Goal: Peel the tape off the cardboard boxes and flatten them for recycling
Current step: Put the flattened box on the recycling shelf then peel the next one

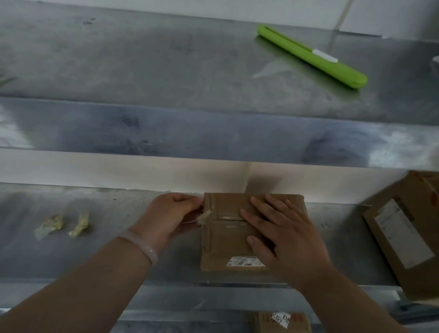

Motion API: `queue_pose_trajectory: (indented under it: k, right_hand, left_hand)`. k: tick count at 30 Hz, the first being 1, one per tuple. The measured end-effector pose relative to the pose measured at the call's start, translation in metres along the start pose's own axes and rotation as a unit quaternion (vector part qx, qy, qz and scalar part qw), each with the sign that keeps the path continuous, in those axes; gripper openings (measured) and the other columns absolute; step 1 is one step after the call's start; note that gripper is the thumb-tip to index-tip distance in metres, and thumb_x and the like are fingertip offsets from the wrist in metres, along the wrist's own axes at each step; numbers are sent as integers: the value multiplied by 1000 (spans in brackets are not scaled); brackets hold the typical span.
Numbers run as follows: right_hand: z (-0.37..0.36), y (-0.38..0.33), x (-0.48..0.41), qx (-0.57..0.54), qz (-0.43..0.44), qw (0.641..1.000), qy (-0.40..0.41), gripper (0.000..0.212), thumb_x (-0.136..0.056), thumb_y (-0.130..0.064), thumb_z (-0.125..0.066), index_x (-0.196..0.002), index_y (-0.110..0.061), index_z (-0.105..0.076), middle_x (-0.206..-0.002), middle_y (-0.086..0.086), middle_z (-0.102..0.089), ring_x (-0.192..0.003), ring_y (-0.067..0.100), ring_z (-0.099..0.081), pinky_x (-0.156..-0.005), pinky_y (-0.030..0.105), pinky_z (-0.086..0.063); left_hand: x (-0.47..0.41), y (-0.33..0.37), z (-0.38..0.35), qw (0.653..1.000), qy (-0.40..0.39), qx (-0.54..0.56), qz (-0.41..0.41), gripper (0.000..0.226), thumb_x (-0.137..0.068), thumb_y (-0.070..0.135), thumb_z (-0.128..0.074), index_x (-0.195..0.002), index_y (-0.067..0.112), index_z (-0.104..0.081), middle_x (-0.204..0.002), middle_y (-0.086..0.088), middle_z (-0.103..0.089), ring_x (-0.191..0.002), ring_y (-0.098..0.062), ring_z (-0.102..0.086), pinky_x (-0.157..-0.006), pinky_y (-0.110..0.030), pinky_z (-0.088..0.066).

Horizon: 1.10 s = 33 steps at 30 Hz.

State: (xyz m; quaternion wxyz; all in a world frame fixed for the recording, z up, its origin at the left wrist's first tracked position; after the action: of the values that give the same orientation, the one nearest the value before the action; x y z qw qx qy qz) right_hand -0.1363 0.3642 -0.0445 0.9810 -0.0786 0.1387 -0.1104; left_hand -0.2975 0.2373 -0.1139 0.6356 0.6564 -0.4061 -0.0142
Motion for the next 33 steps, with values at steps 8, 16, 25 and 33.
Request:
queue_pose_trajectory:
  k: [8,16,25,33]
  right_hand:
    - [4,-1,-4,-46,4,999,-13,43,-92,-43,-46,-133,-34,-57,-144,-11,-49,-140,13,-37,-116,44,-28]
    - [31,80,46,-183,-312,918,160,49,-87,-27,-65,-134,-36,-51,-138,-14,-46,-125,4,-40,-101,26,-35]
    - [-21,91,64,-407,-412,814,51,29,-93,-51,-54,-111,-33,-68,-92,-11,-72,-76,-2,-67,-68,17,-51]
    - [-24,105,104,-446,-446,775,31,14,-90,-37,-64,-93,-32,-76,-89,-13,-74,-88,6,-69,-89,36,-53]
  left_hand:
    - [-1,4,-5,998,-4,-60,-17,20,-90,14,-64,-106,3,-66,-99,-18,-70,-85,-24,-66,-78,-38,-59]
    - [0,39,-11,951,22,-278,-136,14,-89,17,-65,-99,24,-69,-101,-1,-70,-83,-11,-66,-61,-22,-53]
    - [54,30,-144,607,-90,-690,-385,61,-91,63,-33,-146,37,-28,-154,5,-27,-140,-18,-22,-114,-38,-18]
    - [38,10,-143,557,-84,-734,-380,73,-83,74,-2,-147,43,-20,-160,6,-11,-144,-18,-9,-117,-39,-6]
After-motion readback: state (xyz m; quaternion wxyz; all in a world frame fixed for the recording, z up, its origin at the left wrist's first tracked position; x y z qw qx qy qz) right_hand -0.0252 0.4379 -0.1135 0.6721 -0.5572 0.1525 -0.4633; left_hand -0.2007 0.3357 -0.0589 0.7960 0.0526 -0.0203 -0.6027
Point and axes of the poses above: each hand's wrist, its own x-axis away from the middle knuckle, its own z-axis out of the back of the hand, y = z × x, the point moved 10 cm from there along -x, towards the middle knuckle
